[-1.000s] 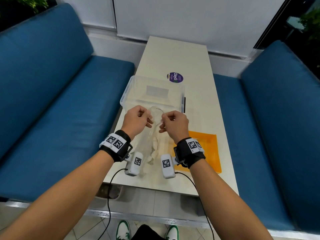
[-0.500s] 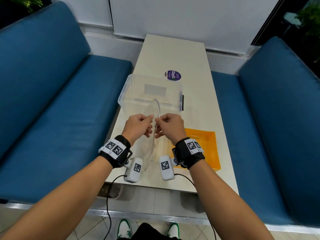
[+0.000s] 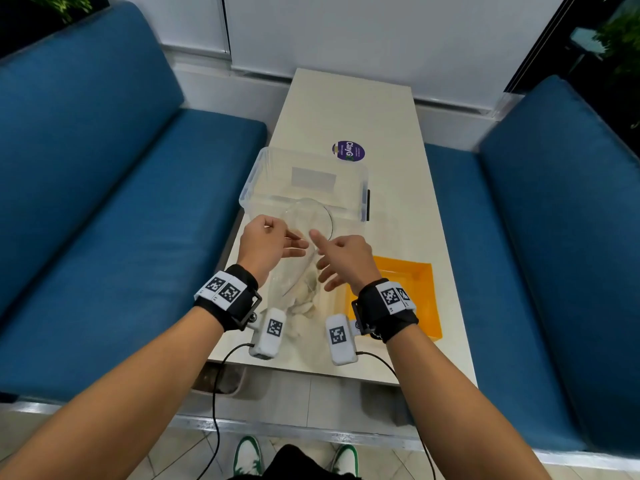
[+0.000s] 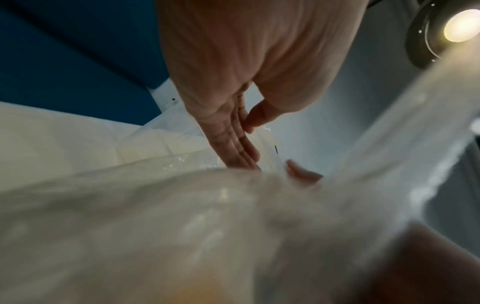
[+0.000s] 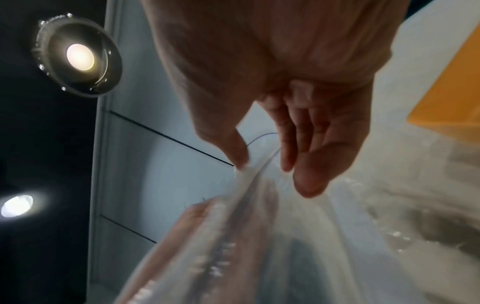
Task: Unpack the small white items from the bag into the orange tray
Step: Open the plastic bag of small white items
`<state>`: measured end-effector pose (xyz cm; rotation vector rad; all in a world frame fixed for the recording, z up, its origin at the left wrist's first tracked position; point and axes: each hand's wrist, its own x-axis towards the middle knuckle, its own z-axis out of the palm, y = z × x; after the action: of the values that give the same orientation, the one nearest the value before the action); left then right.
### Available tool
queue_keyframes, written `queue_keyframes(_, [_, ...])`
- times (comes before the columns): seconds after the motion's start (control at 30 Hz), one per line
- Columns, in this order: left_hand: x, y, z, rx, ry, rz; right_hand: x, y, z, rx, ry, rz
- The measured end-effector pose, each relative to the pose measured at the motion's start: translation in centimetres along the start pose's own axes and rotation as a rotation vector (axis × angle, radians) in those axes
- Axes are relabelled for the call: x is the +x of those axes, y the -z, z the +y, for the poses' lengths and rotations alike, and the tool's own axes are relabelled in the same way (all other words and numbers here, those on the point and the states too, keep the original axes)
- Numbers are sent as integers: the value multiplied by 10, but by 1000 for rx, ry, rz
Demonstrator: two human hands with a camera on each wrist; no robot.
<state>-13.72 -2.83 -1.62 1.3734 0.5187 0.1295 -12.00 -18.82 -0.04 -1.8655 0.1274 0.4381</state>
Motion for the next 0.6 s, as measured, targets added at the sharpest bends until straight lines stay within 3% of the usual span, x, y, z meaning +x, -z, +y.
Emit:
queue_keyframes(0.1, [2,0,-6,48,41,12,3,-4,4,53,17,-44])
queue_keyframes(0.23, [-5,0,-12,245,131,-103,7,-6,8,80,82,28])
queue_keyframes(0.37, [-12,0,-17,240,112,-107,7,-13,17,67,111,18])
queue_keyframes(0.47, [-14,1,-13,99,97,-40,8,-11,21,154,80,19])
queue_keyframes(0.6, [-10,14,-7,-352,220,-32,10,4,24,329,1,72])
